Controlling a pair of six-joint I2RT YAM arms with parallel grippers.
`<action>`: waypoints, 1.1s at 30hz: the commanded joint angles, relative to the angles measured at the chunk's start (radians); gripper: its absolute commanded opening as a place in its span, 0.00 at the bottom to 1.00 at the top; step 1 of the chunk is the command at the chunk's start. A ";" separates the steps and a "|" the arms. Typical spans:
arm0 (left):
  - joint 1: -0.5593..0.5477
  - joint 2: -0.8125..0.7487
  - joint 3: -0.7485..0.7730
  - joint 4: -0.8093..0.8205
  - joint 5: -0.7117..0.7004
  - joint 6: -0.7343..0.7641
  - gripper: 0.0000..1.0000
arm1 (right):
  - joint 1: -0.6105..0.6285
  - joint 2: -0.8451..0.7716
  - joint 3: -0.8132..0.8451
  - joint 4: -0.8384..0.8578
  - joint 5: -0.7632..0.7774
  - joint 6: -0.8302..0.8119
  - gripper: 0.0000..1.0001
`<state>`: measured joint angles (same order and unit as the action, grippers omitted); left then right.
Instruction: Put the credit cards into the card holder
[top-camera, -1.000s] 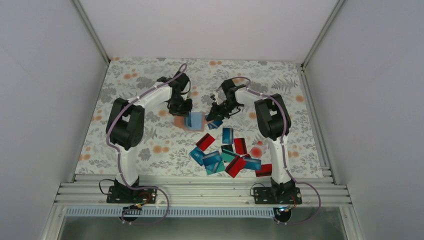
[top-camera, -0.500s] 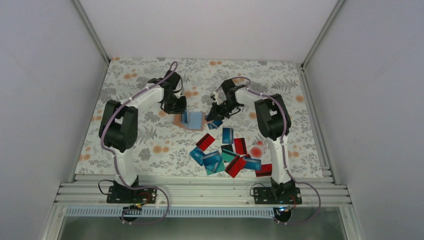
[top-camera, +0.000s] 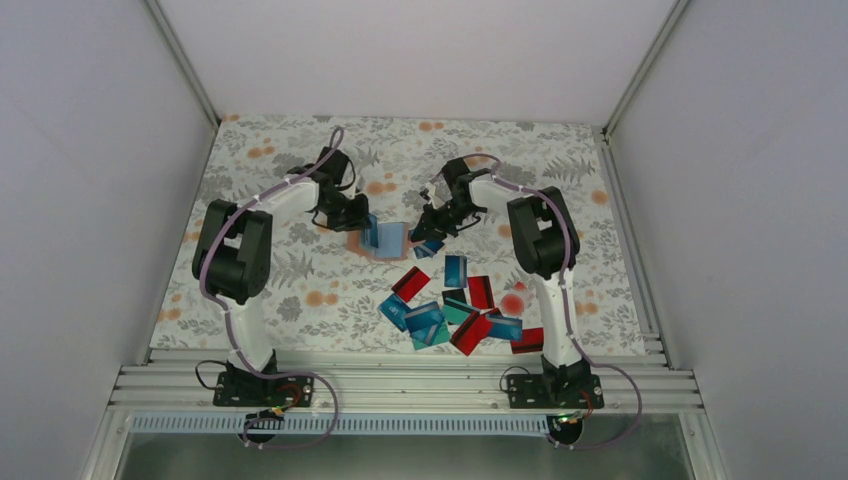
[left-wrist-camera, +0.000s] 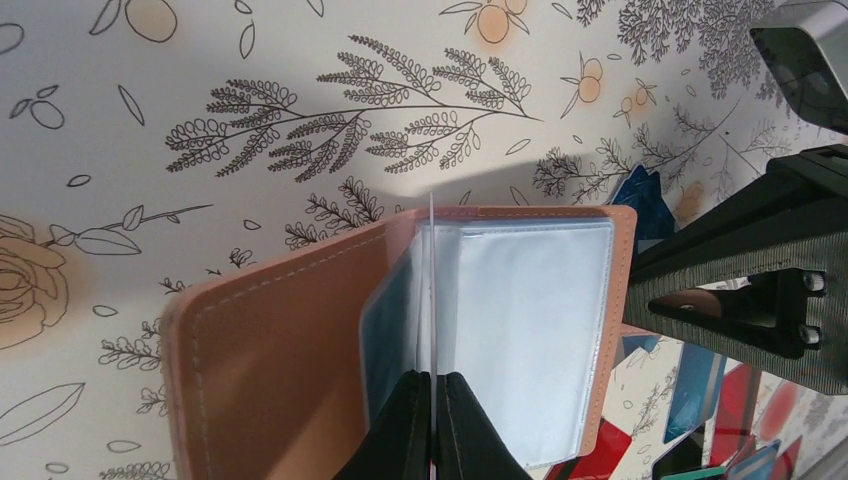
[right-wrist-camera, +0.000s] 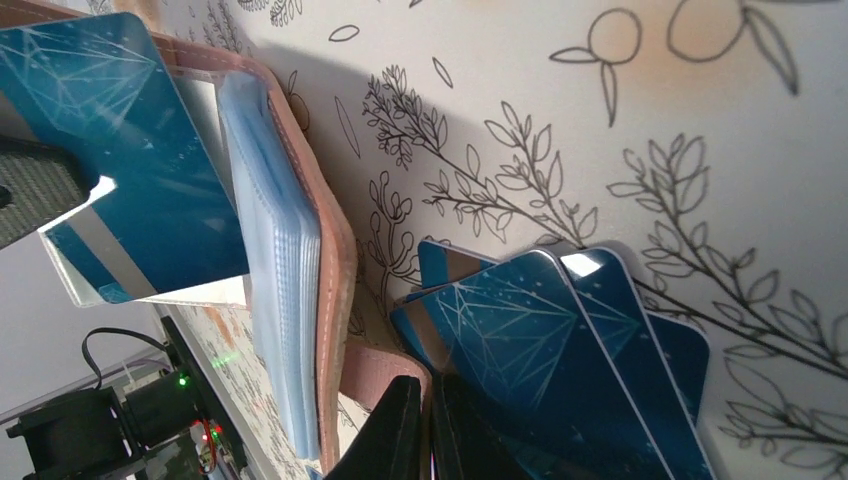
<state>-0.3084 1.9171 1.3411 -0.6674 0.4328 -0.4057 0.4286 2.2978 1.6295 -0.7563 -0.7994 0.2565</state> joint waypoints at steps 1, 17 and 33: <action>0.025 -0.022 -0.049 0.080 0.094 -0.003 0.02 | 0.013 0.140 -0.047 -0.041 0.217 -0.001 0.04; 0.081 0.005 -0.125 0.179 0.252 -0.010 0.02 | 0.013 0.170 -0.020 -0.049 0.220 0.023 0.04; 0.109 0.026 -0.181 0.221 0.337 -0.063 0.02 | 0.012 0.174 -0.021 -0.046 0.224 0.028 0.04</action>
<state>-0.2089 1.9194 1.1774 -0.4702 0.7277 -0.4477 0.4286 2.3348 1.6695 -0.7746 -0.8448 0.2687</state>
